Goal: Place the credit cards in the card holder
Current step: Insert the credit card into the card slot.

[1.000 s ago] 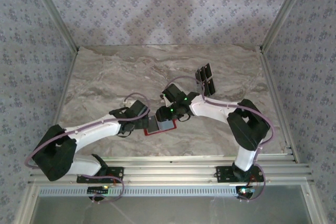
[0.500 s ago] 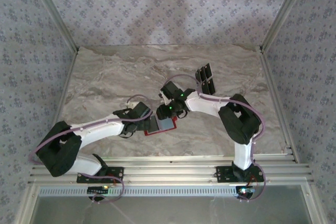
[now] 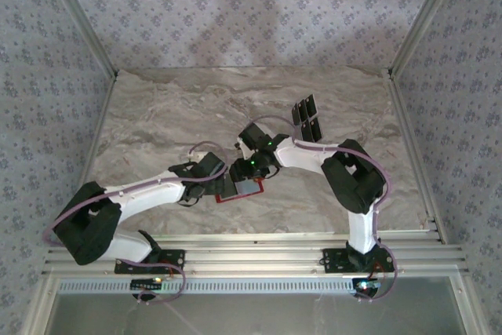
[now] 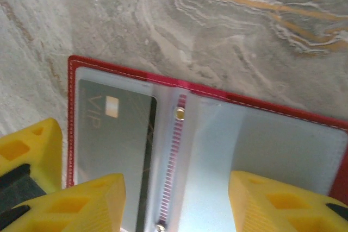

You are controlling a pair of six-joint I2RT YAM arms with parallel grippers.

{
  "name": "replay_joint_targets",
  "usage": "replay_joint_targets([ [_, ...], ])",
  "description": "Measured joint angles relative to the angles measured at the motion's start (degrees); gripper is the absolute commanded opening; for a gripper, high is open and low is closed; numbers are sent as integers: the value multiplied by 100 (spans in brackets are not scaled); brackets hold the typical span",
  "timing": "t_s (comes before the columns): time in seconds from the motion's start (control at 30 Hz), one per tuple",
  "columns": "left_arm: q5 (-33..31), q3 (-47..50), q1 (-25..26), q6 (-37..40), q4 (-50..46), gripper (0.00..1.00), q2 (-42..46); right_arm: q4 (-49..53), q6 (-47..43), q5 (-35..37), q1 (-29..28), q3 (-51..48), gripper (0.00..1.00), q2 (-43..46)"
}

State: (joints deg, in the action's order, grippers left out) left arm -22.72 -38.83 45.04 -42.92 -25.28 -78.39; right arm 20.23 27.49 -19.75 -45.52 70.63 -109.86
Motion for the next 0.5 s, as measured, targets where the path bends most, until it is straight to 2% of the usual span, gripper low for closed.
replay_joint_targets([
  [0.23,2,33,26,7,114,100,297,-166,258,-256,0,2,54,-105],
  [0.5,7,129,42,2,149,100,297,109,37,-13,-9,177,54,-24],
])
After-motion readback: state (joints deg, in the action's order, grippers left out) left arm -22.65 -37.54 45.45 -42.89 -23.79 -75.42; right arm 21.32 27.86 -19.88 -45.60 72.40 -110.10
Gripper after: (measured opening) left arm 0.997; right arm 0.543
